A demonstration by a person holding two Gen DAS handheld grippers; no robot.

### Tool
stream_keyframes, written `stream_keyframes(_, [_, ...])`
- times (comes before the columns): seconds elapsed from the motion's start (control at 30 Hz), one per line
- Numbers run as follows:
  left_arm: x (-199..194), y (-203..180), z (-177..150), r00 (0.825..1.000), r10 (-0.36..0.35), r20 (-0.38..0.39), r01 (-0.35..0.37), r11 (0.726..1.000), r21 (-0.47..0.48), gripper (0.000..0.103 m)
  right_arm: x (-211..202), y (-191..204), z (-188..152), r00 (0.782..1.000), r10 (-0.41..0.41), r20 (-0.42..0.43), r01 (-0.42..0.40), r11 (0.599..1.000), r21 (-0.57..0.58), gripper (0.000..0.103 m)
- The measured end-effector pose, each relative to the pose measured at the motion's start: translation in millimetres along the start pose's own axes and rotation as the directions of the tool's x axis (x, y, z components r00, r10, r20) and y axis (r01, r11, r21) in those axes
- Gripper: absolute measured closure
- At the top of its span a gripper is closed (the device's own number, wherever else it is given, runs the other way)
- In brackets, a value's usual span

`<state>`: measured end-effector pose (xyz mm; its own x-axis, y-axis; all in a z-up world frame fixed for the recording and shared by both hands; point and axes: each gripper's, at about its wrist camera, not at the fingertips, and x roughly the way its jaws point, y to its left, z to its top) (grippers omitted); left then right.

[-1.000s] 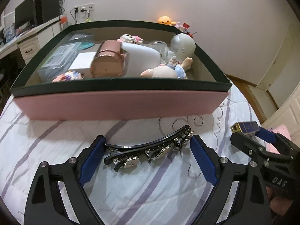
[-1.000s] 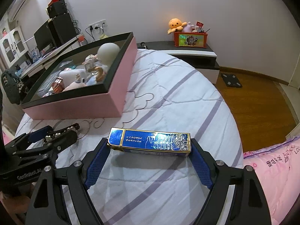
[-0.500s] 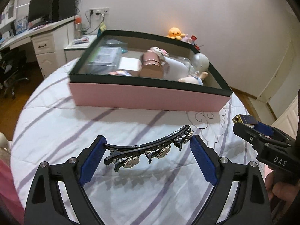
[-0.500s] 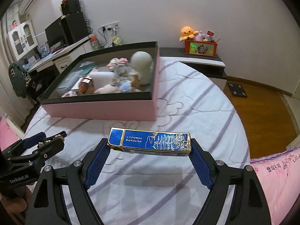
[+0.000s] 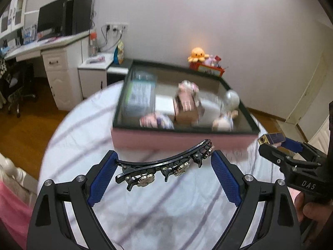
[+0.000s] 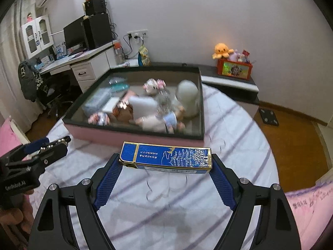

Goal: Organize rigid objects
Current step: 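Carry headband and blue box into the pink box and open both grippers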

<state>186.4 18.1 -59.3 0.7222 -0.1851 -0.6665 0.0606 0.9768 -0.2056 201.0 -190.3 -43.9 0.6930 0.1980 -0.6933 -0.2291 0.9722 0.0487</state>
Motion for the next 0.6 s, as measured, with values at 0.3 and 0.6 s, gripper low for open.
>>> stream_keyframes(0.3, [24, 3, 68, 0.998, -0.008, 0.069, 0.007, 1.0, 0.023, 0.011, 30, -4, 66, 0.999, -0.008, 0.049, 0.009, 1.0, -0.02, 0.019])
stream_keyframes(0.6, [73, -2, 101, 0.998, -0.018, 0.053, 0.017, 1.0, 0.012, 0.011, 80, -11, 101, 1.0, 0.013, 0.025, -0.013, 1.0, 0.0, 0.019])
